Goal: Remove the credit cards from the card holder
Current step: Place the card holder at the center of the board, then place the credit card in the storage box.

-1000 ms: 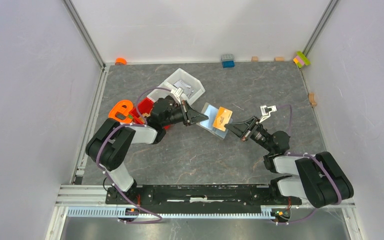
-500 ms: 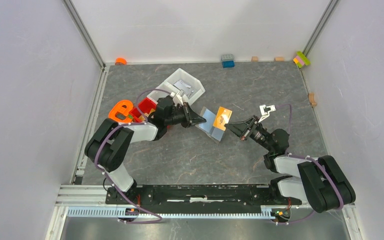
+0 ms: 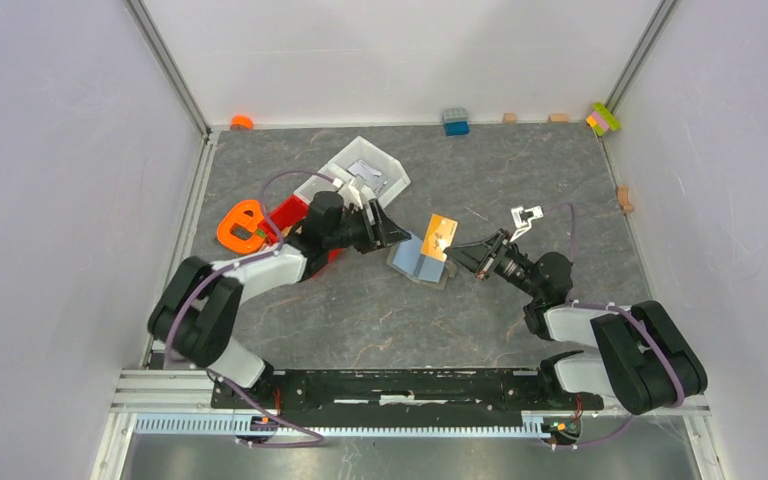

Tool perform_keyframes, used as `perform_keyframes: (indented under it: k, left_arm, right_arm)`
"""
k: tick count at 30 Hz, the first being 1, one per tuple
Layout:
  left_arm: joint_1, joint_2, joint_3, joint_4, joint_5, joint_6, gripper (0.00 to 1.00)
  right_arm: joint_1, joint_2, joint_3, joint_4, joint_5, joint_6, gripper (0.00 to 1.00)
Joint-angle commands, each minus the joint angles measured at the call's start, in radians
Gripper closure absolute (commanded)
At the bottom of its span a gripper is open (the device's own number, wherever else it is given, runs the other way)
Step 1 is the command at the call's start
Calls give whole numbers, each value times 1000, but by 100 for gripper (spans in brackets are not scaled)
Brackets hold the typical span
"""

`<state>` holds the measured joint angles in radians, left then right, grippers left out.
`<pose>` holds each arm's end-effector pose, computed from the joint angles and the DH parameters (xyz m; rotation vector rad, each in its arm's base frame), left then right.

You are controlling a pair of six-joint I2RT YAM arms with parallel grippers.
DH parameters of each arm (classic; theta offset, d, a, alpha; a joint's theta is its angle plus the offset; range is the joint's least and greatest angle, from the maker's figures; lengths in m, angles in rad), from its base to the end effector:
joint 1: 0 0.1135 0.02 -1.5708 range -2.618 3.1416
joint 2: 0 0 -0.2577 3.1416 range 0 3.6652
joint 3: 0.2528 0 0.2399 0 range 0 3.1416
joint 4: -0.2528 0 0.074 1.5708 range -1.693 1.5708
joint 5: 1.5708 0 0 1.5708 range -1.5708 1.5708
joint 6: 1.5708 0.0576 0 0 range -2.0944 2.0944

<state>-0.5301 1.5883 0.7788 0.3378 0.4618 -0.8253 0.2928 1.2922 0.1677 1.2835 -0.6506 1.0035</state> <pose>0.2804 -0.1941 0.1873 -0.0103 2.2559 -1.2664 0.2023 0.0974 0.1966 -0.0350 1.6343 1.4853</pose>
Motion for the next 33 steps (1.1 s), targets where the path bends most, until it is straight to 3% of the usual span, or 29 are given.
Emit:
perform_keyframes:
  k: [1,8,11,21,24,25,29,33]
  left_arm:
    - [-11,-147,-54,132,1,66,30]
    - [-47,-146,-90,391,159,12,31]
    - [-67,-127,-78,422,195,5,35]
    - [-81,-92,-51,399,208,8,58]
    - [-80,-95,-51,398,206,8,74]
    - [-81,-97,-52,398,203,8,79]
    - [-80,-125,-69,380,162,19,98]
    - [-75,-185,-82,252,22,70,98]
  right_arm:
    - [18,16,48,23,-21,-20,100]
    - [42,41,69,35,-41,-22,100]
    - [50,46,74,46,-49,-18,100]
    - [75,83,90,105,-77,8,100]
    - [78,95,95,114,-80,17,99]
    - [78,98,96,113,-80,17,96]
    - [78,93,91,84,-67,3,66]
    - [77,64,84,22,-35,-40,54]
